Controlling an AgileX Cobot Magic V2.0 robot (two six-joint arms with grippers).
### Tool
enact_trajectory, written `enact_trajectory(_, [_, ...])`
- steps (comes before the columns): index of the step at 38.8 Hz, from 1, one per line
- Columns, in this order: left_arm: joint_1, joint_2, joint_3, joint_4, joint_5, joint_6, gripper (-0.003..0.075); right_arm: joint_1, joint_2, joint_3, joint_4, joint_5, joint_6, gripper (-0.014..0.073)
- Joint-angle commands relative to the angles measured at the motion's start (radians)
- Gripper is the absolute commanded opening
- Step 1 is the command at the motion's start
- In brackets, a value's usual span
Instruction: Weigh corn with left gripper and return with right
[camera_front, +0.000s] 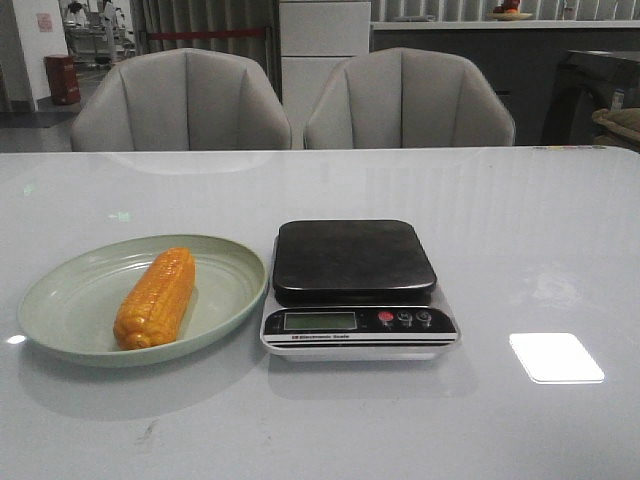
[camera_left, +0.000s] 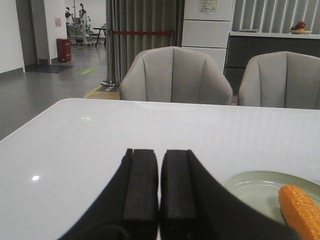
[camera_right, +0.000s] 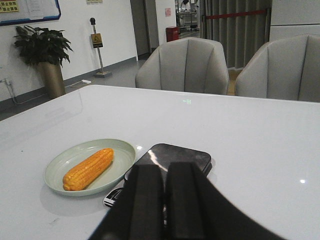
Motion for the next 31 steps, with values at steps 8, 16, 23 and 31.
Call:
enact_trajectory(8, [-0.064, -0.023, 0.032, -0.011, -0.078, -0.002, 0.0125, -0.008, 0.012, -0.025, -0.004, -0.084, -0.012, 0.0187])
enact_trajectory(16, [-0.064, -0.023, 0.032, -0.011, -0.078, -0.002, 0.0125, -0.008, 0.012, -0.025, -0.004, -0.084, -0.012, 0.0187])
enact_trajectory(23, [-0.064, -0.023, 0.032, -0.011, -0.078, -0.002, 0.0125, -0.008, 0.012, -0.025, -0.004, -0.084, -0.012, 0.0187])
enact_trajectory(31, [-0.064, -0.023, 0.032, -0.011, -0.078, -0.002, 0.0125, -0.008, 0.012, -0.025, -0.004, -0.084, -0.012, 0.0187])
